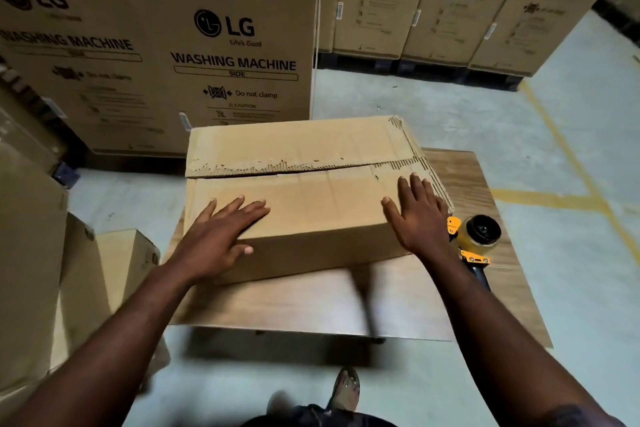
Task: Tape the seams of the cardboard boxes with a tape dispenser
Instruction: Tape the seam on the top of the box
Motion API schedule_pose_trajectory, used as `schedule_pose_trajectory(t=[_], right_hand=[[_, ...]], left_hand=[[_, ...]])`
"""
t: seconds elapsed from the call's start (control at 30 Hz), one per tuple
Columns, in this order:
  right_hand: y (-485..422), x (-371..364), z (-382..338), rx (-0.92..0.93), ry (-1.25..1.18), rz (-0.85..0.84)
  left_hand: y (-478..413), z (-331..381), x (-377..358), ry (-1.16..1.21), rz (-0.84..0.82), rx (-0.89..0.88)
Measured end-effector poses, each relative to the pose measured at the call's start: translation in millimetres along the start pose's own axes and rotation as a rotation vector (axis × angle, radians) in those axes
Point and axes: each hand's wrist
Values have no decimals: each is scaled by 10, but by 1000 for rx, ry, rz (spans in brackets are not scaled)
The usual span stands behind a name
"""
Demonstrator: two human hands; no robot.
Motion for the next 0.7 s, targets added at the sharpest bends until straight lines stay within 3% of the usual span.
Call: schedule_pose_trajectory(t=[0.23,0.33,0.53,0.7], right_hand=[[318,-171,-165,-81,-62,103],[332,-167,-148,-71,-93,97],[431,-158,-38,-14,-169,136],[604,-165,165,1,-299,382]], left_hand=[[-257,-367,145,79,-99,-43],[-306,-302,139,54,-100,23],[-318,480,-198,1,113,237],[-428,1412,-434,195,236,6]])
Point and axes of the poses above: each hand's wrist, its own y-axis away from the middle knuckle, its own x-axis out of the back of the hand, z = x × y, and after that the axes turned 10 degrees about -y, right-handed
